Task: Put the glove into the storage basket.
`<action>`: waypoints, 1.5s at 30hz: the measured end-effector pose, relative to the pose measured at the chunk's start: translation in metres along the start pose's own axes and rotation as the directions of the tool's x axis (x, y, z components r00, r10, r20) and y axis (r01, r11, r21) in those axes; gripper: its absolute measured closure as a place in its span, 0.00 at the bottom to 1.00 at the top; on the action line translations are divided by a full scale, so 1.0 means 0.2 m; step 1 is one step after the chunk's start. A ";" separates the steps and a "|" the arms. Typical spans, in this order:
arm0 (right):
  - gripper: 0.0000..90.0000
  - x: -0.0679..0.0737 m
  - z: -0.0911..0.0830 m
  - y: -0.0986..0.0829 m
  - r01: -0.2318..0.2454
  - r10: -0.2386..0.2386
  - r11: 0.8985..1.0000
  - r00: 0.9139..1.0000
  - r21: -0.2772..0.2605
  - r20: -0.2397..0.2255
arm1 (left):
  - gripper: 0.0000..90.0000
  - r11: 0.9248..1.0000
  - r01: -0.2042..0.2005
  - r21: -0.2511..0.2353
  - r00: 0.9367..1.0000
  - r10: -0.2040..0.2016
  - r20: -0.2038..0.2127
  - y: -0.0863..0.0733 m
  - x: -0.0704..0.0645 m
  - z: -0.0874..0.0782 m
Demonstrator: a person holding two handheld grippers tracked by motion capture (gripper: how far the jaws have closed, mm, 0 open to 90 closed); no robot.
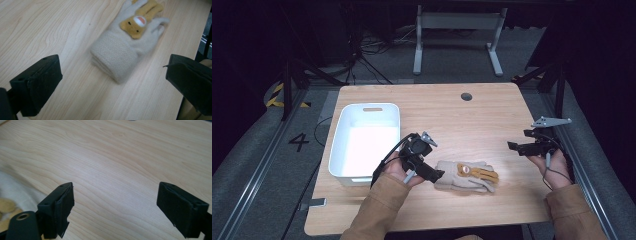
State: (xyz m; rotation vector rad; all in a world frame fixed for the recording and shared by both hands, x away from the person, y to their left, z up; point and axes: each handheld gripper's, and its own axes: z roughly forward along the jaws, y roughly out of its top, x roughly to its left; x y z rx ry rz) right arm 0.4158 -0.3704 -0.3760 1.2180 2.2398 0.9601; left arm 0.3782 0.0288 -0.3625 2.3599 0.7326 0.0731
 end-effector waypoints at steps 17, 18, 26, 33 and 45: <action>0.20 -0.11 0.12 -0.14 -0.089 0.084 0.992 0.995 0.086 0.063 | 0.00 0.999 -0.025 -0.035 1.000 0.024 -0.015 0.01 -0.01 0.05; 0.20 -0.12 0.13 -0.14 -0.085 0.080 0.992 0.995 0.091 0.057 | 0.00 0.999 -0.029 -0.035 1.000 0.029 -0.013 0.01 -0.01 0.05; 0.21 -0.11 0.12 -0.18 -0.081 0.077 0.992 0.996 0.094 0.049 | 0.00 0.995 -0.082 -0.056 0.996 0.084 0.030 0.04 -0.04 0.09; 0.21 -0.13 0.05 -0.23 -0.104 0.100 0.992 0.994 0.075 0.052 | 0.00 0.977 -0.186 -0.108 0.978 0.195 0.075 0.07 -0.06 0.14; 0.21 -0.11 0.06 -0.24 -0.076 0.074 0.994 0.997 0.081 0.031 | 0.00 0.967 -0.246 -0.075 0.954 0.255 0.156 0.09 -0.03 0.31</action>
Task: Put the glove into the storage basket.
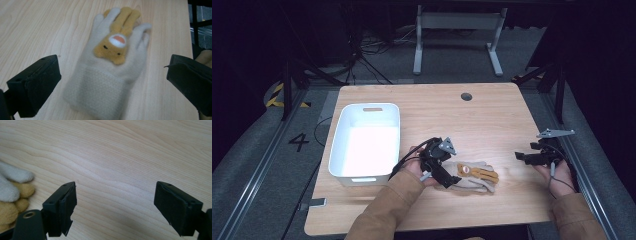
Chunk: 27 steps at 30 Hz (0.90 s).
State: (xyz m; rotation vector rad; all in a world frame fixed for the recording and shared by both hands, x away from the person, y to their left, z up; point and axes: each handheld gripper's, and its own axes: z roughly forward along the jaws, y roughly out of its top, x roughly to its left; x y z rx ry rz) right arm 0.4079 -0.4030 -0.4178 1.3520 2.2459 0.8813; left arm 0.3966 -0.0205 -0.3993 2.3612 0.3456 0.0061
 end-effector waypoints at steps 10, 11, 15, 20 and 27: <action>0.21 0.00 0.02 -0.01 0.006 -0.006 1.000 1.000 0.021 -0.016 | 0.00 0.999 -0.015 0.046 0.999 0.014 0.035 -0.01 0.04 0.14; 0.21 0.00 0.02 -0.01 0.002 -0.002 1.000 1.000 0.018 -0.015 | 0.00 0.999 -0.012 0.049 0.999 0.010 0.039 -0.01 0.05 0.14; 0.21 0.00 0.01 -0.01 0.001 -0.001 1.000 1.000 0.009 -0.020 | 0.00 0.996 -0.033 0.081 0.998 0.028 0.057 -0.02 0.04 0.20; 0.22 0.00 0.03 -0.01 0.012 -0.011 1.000 0.999 0.023 -0.031 | 0.00 0.990 -0.033 0.140 0.999 0.027 0.045 -0.02 0.03 0.27; 0.22 0.00 0.02 -0.01 0.009 -0.009 1.000 0.999 0.017 -0.039 | 0.00 0.985 -0.050 0.166 0.999 0.046 0.027 -0.02 0.01 0.32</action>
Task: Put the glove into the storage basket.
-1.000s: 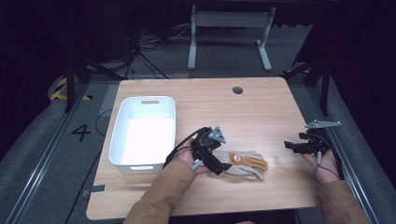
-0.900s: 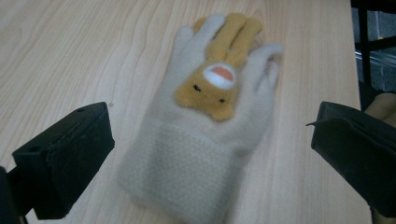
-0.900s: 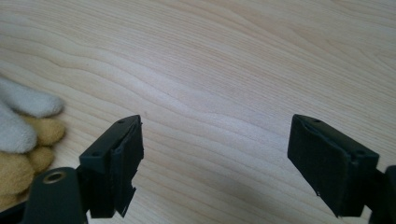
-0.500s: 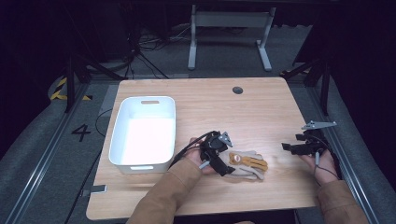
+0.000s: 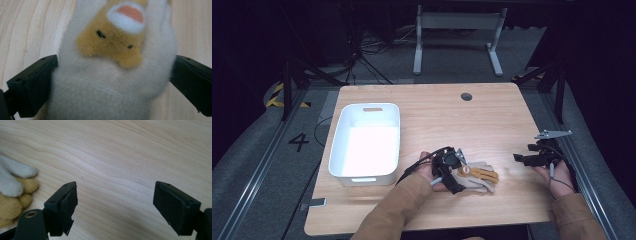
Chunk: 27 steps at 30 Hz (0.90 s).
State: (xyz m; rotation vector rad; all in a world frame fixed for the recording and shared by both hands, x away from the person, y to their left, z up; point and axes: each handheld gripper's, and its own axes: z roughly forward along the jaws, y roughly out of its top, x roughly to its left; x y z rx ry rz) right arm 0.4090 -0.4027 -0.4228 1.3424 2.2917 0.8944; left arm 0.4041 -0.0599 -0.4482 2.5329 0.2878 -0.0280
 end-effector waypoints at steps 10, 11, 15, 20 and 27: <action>0.23 -0.01 0.00 0.00 -0.004 0.004 1.000 1.000 -0.003 -0.017 | 0.00 0.999 -0.021 0.035 1.000 0.021 -0.005 0.00 -0.01 0.05; 0.23 -0.01 0.01 -0.01 -0.007 0.007 1.000 0.999 -0.005 -0.036 | 0.00 0.999 -0.030 0.043 0.999 0.031 -0.023 0.01 -0.02 0.06; 0.23 -0.01 0.01 -0.01 -0.005 0.005 1.000 1.000 -0.002 -0.031 | 0.00 0.997 -0.050 0.057 0.997 0.053 -0.056 0.01 -0.04 0.07; 0.23 -0.01 0.01 -0.01 -0.004 0.004 1.000 1.000 -0.002 -0.028 | 0.00 0.997 -0.043 0.061 0.997 0.047 -0.060 0.01 -0.04 0.07; 0.24 -0.02 0.00 -0.01 -0.008 0.008 1.000 1.000 -0.014 -0.027 | 0.06 0.994 -0.034 0.103 0.997 0.041 -0.066 0.04 -0.06 0.05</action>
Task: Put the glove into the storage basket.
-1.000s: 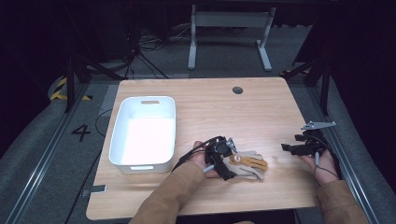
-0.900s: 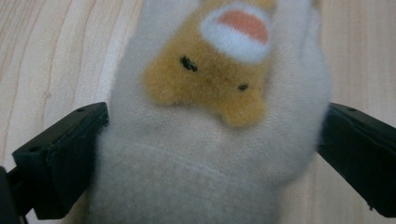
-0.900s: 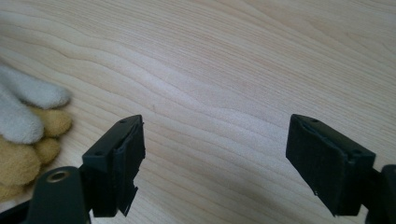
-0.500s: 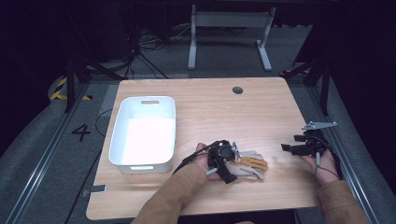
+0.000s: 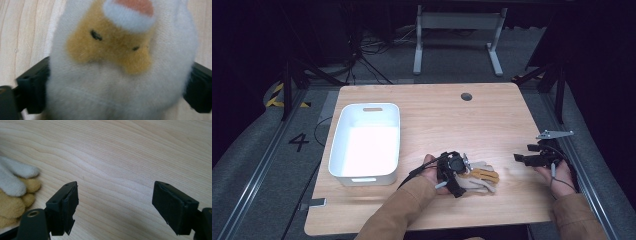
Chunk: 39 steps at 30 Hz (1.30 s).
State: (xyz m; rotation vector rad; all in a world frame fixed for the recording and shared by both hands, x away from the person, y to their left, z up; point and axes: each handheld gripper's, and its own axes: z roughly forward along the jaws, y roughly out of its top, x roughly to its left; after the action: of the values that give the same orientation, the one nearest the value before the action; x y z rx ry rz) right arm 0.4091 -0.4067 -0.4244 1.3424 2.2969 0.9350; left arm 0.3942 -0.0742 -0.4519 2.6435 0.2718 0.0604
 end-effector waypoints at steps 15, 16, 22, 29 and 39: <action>0.25 0.02 0.01 0.00 0.017 -0.017 1.000 0.999 0.002 -0.028 | 0.63 0.999 -0.006 0.039 1.000 0.006 -0.001 0.04 -0.07 -0.05; 0.25 0.02 0.01 0.00 0.018 -0.018 1.000 0.999 0.001 -0.030 | 0.65 0.999 -0.008 0.043 1.000 0.008 0.002 0.04 -0.07 -0.06; 0.26 0.01 0.01 0.00 0.017 -0.017 1.000 0.999 -0.001 -0.033 | 0.75 0.999 0.012 0.031 1.000 -0.013 0.018 0.04 -0.06 -0.06; 0.29 0.01 0.01 0.00 0.019 -0.019 1.000 0.999 0.002 -0.032 | 0.75 0.998 0.046 0.030 0.998 -0.047 0.034 0.04 -0.05 -0.06; 0.41 0.01 0.01 0.00 0.000 0.000 1.000 0.999 -0.012 -0.047 | 0.74 0.995 0.102 0.010 0.994 -0.102 0.025 0.04 -0.04 -0.11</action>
State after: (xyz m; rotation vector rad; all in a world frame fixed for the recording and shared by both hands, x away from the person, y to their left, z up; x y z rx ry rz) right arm 0.4087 -0.4045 -0.4264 1.3290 2.3229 0.9887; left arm 0.3857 -0.0734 -0.4294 2.6321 0.3983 -0.0081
